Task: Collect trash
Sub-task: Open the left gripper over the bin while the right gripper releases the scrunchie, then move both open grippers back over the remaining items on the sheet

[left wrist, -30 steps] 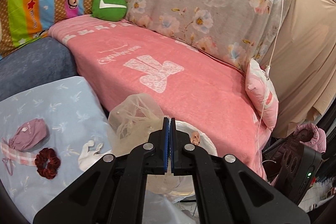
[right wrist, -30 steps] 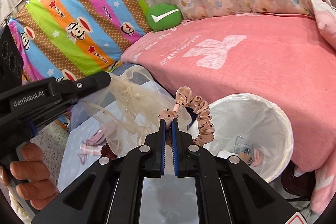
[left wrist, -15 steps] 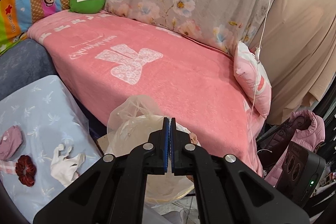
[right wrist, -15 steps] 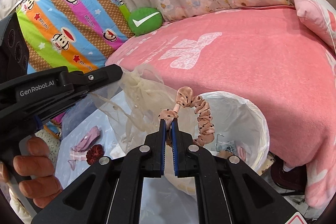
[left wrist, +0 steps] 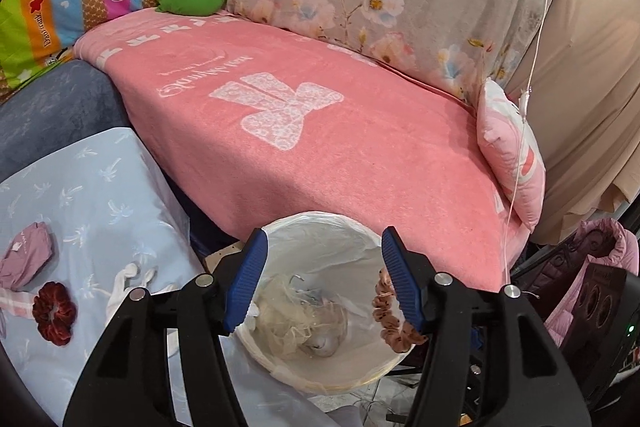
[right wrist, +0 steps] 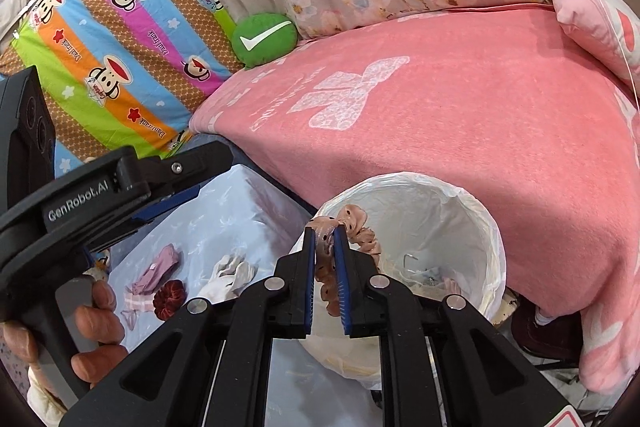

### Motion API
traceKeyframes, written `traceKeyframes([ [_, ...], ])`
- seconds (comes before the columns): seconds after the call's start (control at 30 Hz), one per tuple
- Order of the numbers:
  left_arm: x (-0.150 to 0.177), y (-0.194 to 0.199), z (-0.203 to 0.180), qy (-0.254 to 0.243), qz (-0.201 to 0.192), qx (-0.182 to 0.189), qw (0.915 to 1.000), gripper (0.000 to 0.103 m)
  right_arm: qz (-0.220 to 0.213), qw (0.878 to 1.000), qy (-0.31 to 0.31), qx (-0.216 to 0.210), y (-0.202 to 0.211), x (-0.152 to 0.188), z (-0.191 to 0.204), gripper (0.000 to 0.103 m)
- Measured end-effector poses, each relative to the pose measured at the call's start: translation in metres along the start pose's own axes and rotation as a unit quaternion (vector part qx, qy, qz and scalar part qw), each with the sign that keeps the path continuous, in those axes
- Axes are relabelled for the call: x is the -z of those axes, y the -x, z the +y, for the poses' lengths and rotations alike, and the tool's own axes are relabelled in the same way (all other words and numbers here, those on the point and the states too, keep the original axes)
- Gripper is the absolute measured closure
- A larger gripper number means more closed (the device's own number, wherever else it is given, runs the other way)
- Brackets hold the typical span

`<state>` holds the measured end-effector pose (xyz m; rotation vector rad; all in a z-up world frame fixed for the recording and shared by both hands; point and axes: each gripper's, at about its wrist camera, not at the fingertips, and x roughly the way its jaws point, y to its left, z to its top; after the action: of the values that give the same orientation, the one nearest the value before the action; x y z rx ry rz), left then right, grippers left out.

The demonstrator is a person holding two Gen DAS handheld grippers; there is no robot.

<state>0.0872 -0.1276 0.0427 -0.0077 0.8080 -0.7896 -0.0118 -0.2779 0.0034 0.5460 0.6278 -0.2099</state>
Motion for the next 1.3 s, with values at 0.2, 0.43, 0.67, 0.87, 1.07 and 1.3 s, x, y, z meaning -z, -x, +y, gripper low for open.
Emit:
traceKeyframes([
  [0.2,0.005,0.000,0.011,0.003,0.000,-0.012,0.9999,0.046,0.003,1.000,0.007,-0.002,-0.004,0.001,0.008,0.082],
  [0.43,0.009,0.003,0.024,0.012,-0.001,-0.023,0.9997,0.046,0.005,1.000,0.012,-0.001,-0.007,0.004,0.016,0.077],
  [0.67,0.014,0.007,0.034,0.021,-0.001,-0.030,0.9993,0.046,0.011,1.000,0.025,-0.008,-0.009,0.006,0.030,0.077],
  [0.87,0.021,0.012,0.050,0.036,0.001,-0.040,0.9985,0.046,0.020,0.999,0.035,-0.014,-0.014,0.012,0.043,0.076],
  [1.07,0.028,0.017,0.070,0.053,0.002,-0.056,0.9970,0.046,0.028,0.998,0.047,-0.020,-0.021,0.018,0.062,0.070],
  [1.3,0.037,0.028,0.096,0.070,-0.002,-0.084,0.9940,0.042,0.042,0.997,0.062,-0.029,-0.032,0.026,0.085,0.067],
])
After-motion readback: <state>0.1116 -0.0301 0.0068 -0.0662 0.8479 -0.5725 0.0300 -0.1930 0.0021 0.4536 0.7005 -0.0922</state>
